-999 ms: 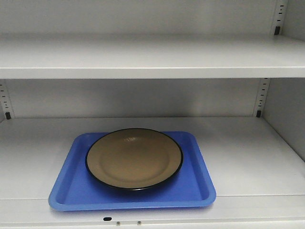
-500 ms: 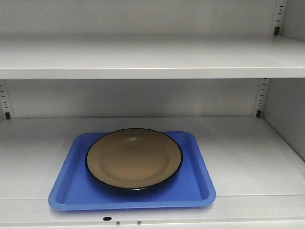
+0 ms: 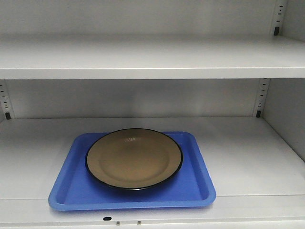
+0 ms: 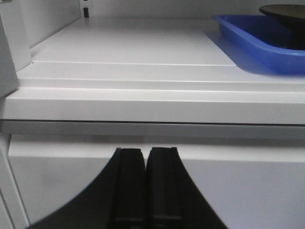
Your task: Place disk in tray to left cabinet
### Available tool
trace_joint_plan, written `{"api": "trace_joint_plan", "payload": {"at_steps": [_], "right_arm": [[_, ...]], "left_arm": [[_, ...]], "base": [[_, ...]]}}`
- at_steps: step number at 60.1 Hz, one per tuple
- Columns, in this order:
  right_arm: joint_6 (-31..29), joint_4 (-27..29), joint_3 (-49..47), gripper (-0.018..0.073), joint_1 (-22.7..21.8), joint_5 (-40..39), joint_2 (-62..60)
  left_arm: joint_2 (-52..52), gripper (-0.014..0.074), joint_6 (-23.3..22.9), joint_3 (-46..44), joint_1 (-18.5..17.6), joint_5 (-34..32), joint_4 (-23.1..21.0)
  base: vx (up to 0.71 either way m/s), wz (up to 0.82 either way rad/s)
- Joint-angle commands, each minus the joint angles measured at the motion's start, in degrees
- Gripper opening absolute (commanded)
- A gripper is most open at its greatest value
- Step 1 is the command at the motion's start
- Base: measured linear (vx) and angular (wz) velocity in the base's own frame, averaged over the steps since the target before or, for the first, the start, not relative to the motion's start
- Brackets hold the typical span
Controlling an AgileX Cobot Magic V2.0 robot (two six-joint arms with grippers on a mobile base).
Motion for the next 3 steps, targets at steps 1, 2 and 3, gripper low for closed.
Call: {"api": "trace_joint_plan", "payload": {"at_steps": [1,2,3], "right_arm": [[-0.3,-0.6,1.2,-0.0008,0.0,-4.6,-0.8],[-0.3,-0.6,1.2,-0.0008,0.0,-4.6,-0.8],[-0.3,-0.6,1.2,-0.0008,0.0,-4.6,-0.8]], "left_arm": [[0.8,-0.0006,0.1,0.8,0.0,-4.7,-0.1],[0.8,-0.0006,0.1,0.8,0.0,-4.7,-0.1],[0.8,-0.0006,0.1,0.8,0.0,-4.7,-0.1]], "base": [[0.0,0.0],[0.0,0.0],[0.0,0.0]]}}
